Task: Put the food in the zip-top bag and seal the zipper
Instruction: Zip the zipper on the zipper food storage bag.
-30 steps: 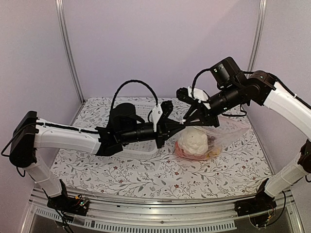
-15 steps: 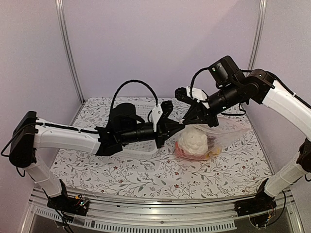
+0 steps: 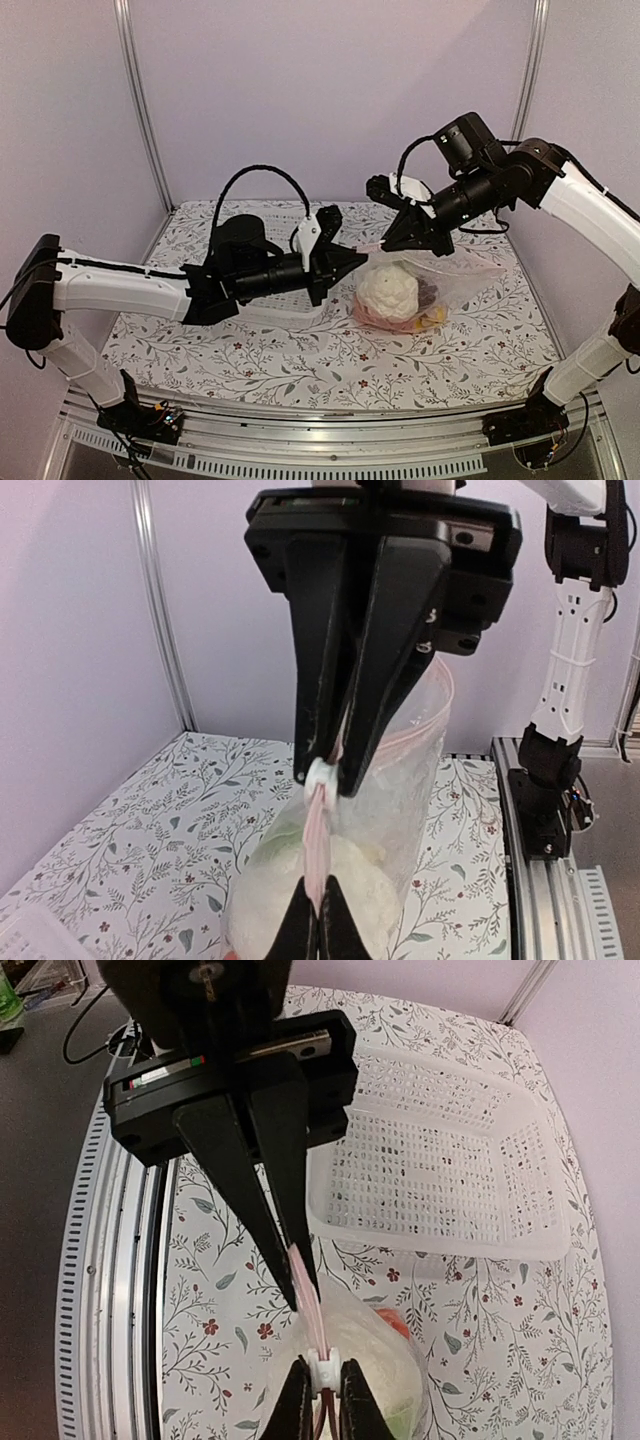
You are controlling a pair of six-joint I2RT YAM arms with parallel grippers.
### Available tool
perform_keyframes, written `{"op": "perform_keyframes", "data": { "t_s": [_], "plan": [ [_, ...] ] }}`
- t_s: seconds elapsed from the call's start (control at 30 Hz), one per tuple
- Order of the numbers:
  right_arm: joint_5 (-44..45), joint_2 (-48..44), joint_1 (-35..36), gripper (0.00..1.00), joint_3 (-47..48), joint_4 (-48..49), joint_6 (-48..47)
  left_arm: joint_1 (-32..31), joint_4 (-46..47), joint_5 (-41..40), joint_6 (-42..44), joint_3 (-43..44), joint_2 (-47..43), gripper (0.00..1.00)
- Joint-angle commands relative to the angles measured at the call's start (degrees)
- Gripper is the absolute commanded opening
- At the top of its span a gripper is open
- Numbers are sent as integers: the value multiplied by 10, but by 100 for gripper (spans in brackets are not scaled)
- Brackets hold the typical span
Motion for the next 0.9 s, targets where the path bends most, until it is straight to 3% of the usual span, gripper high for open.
{"op": "perform_keyframes", "data": {
  "t_s": [0.0, 0.37, 0.87],
  "plan": [
    [19, -28, -53, 0, 3, -55, -16, 9, -1, -35, -6, -35, -52, 0],
    [18, -80, -154, 0, -49, -98, -67, 22, -19, -77, -8, -85, -109, 0],
    [10, -126, -257, 0, -115, -138, -130, 44, -20, -75, -6, -97, -113, 0]
  ]
}}
